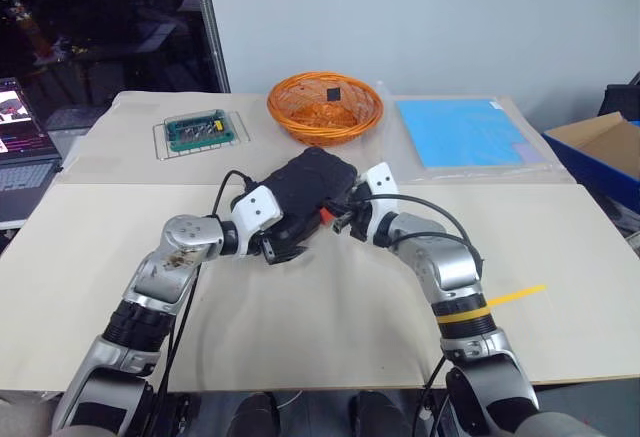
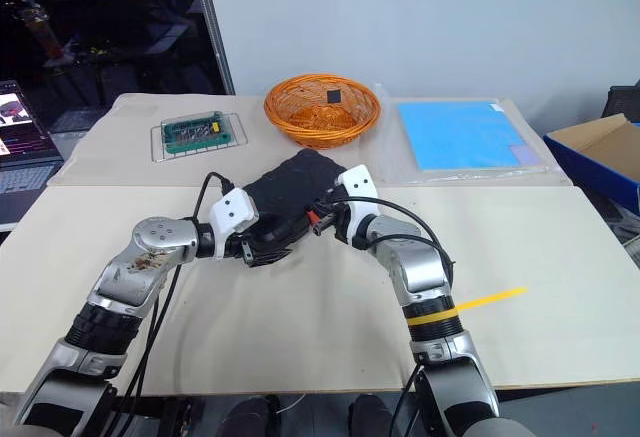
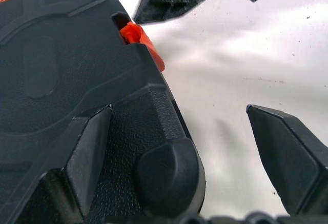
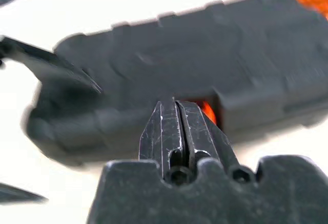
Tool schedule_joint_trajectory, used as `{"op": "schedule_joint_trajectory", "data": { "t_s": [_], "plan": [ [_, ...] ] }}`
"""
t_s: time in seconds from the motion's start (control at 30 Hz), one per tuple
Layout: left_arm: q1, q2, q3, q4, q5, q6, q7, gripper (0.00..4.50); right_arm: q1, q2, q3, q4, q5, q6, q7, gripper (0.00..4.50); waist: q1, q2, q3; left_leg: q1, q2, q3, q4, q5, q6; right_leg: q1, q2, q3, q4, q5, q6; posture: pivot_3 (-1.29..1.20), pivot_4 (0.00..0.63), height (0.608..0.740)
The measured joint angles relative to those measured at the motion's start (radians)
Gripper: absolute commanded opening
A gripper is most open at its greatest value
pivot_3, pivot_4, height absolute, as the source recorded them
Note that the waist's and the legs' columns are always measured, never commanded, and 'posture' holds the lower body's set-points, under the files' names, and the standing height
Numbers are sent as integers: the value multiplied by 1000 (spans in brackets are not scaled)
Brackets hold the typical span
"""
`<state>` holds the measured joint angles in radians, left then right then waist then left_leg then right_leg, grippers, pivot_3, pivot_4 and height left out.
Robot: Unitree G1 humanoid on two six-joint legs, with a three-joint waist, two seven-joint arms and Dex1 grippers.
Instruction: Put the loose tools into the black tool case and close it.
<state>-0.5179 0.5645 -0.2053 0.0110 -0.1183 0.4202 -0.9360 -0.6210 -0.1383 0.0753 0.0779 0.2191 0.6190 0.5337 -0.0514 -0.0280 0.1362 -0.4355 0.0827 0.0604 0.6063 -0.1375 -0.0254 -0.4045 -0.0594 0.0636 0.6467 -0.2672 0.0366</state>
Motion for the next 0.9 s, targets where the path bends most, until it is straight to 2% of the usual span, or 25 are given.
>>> {"op": "schedule_joint_trajectory", "data": {
  "t_s": [0.53,0.9],
  "plan": [
    [-5,-2,-2,2,0,0,0,4500,15,25,23,94,-32,-107,-64,35,4,0,0,0,0,0,-1,0,0,0,0,0,0,-2,1,0,150,740],
    [-3,-3,-2,7,1,0,3,4500,12,50,26,119,-39,-116,-95,35,2,-1,-1,3,0,0,-1,-1,-1,1,0,0,0,-4,-3,0,150,740]
  ]
}}
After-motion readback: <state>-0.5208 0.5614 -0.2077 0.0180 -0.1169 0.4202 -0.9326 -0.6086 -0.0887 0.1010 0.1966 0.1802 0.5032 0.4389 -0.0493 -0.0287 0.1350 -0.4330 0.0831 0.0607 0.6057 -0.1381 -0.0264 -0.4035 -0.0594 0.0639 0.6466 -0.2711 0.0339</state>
